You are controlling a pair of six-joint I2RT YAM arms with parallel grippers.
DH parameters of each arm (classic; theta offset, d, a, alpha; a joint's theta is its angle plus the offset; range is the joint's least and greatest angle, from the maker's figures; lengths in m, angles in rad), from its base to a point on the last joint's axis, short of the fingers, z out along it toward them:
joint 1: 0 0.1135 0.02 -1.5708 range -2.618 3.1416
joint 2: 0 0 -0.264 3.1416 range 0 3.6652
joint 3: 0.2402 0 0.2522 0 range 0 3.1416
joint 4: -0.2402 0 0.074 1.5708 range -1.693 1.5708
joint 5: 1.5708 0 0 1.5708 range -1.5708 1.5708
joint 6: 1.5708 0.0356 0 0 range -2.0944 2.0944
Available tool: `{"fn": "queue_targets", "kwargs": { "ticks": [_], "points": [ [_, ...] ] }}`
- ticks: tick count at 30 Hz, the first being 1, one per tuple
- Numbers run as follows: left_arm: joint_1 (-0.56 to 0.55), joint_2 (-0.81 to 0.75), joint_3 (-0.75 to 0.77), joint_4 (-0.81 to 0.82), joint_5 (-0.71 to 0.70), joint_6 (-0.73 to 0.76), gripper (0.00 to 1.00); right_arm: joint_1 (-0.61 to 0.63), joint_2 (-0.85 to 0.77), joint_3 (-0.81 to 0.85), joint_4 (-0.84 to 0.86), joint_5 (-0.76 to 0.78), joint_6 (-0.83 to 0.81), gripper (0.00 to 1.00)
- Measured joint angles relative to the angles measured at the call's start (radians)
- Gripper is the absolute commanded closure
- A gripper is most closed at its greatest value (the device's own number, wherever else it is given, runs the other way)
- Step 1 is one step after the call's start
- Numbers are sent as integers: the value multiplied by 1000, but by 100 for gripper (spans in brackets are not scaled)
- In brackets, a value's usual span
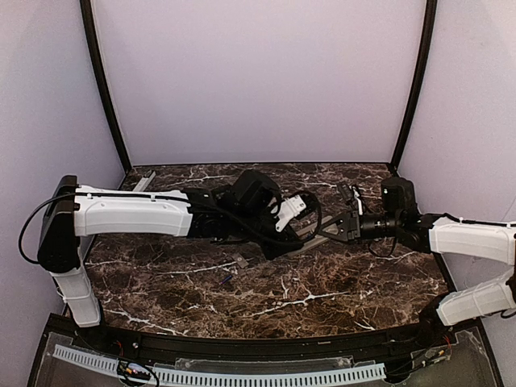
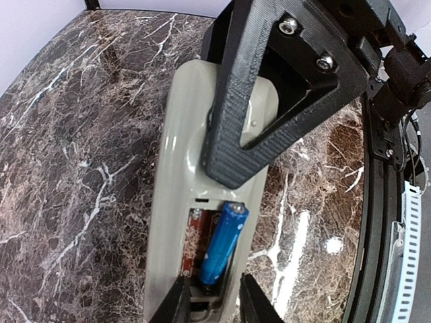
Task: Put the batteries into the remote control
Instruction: Adjust the battery in the battery compartment.
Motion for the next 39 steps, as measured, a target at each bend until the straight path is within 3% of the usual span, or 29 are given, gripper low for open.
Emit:
{"fn": "queue_targets", "kwargs": {
  "ticks": [9,22,39],
  "points": [
    [14,-32,-16,11,-114,-118,58,3,-6,-91,83,132,77,100],
    [8,-21,1,22,-158,-517,57,82,-6,-98,143,326,163,100],
    [-29,18,53,-10,-159,-607,60,144,17,-99,229,417,235,100]
  ]
}}
